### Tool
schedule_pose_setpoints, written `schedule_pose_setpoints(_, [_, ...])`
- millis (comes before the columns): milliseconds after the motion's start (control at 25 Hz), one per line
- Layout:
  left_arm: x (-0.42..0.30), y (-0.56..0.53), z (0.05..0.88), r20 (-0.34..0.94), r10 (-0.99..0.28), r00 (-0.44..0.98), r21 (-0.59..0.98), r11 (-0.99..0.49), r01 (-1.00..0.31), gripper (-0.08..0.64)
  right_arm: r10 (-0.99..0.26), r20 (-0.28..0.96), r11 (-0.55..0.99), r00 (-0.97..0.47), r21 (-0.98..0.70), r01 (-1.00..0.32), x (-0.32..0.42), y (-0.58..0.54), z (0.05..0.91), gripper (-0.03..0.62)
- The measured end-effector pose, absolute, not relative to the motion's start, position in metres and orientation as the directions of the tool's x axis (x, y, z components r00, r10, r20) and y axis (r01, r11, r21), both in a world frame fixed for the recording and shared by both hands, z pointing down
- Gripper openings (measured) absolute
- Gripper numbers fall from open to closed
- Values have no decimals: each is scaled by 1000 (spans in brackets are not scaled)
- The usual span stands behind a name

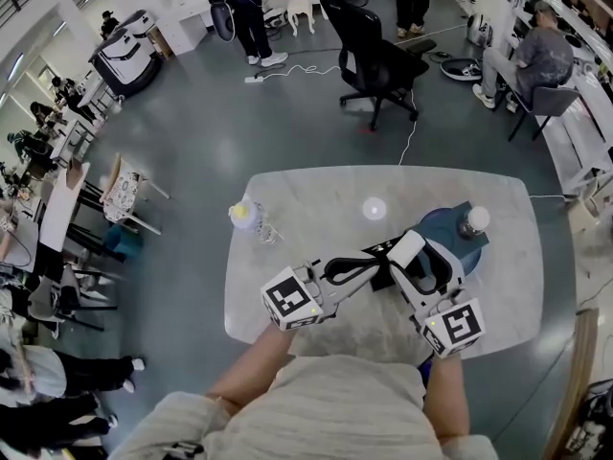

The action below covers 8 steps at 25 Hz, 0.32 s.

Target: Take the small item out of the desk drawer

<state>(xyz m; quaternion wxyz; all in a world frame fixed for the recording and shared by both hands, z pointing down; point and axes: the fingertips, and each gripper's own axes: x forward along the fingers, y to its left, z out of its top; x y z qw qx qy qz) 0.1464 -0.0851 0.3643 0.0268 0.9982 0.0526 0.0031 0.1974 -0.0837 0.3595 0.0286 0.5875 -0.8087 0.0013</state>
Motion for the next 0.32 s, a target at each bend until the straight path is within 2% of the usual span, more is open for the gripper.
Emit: schedule_pose_setpoints(320, [148, -80, 365, 3, 108, 994, 55, -993, 108, 20, -947, 46, 318, -317, 29, -948, 196, -81, 360, 249])
